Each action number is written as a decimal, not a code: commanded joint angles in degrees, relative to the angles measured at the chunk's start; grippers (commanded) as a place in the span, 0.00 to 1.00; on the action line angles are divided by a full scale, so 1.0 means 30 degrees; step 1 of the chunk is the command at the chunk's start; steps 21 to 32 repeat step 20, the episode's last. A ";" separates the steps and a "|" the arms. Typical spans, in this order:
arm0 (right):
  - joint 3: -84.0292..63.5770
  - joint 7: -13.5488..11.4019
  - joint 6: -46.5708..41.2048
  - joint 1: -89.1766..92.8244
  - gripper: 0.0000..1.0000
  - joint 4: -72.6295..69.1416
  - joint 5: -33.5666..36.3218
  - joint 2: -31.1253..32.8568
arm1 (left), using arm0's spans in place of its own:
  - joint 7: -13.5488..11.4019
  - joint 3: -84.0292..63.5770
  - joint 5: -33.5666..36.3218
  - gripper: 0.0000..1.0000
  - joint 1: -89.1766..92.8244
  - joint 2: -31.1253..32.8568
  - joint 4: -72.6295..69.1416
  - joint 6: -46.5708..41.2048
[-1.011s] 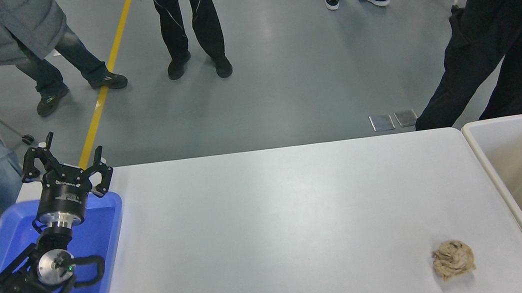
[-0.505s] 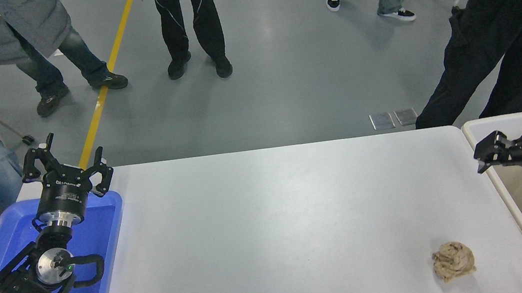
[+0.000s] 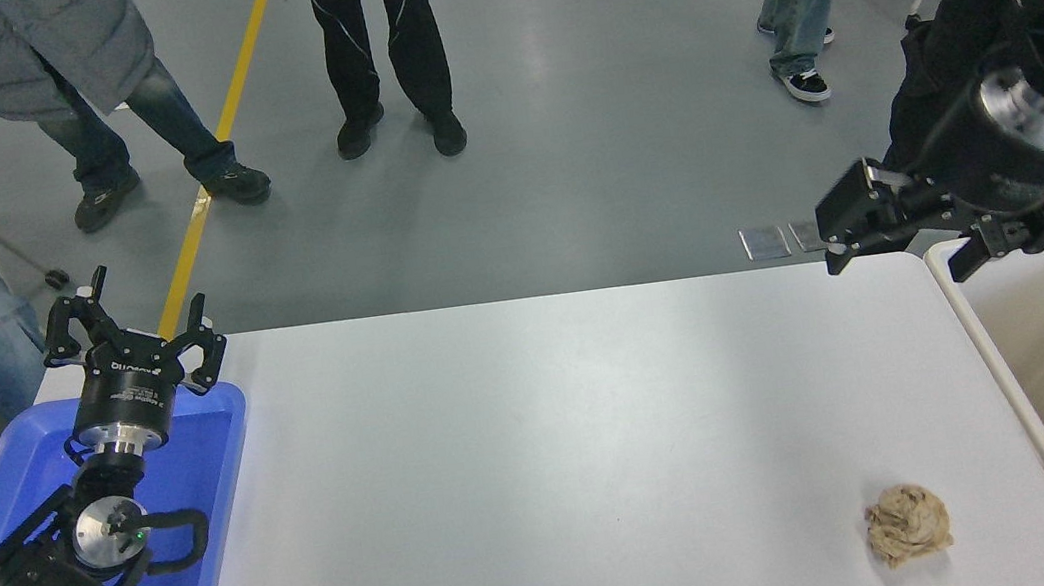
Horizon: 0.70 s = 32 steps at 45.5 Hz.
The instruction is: Pick up foil plate and place in dustbin
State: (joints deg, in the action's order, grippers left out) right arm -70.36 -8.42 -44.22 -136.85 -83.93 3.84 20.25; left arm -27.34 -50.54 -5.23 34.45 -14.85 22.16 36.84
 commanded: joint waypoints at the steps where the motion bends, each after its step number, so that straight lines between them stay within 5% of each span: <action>1: -0.0129 0.0024 -0.0260 -0.1024 1.00 0.0027 0.0420 -0.0860 | 0.0002 0.0000 0.0013 0.98 0.0000 -0.0001 -0.0004 -0.0004; 32: -0.0247 -0.0005 -0.0260 -0.1112 1.00 0.0115 0.0390 -0.1066 | 0.0002 0.0000 0.0013 0.98 0.0000 -0.0001 0.0025 -0.0004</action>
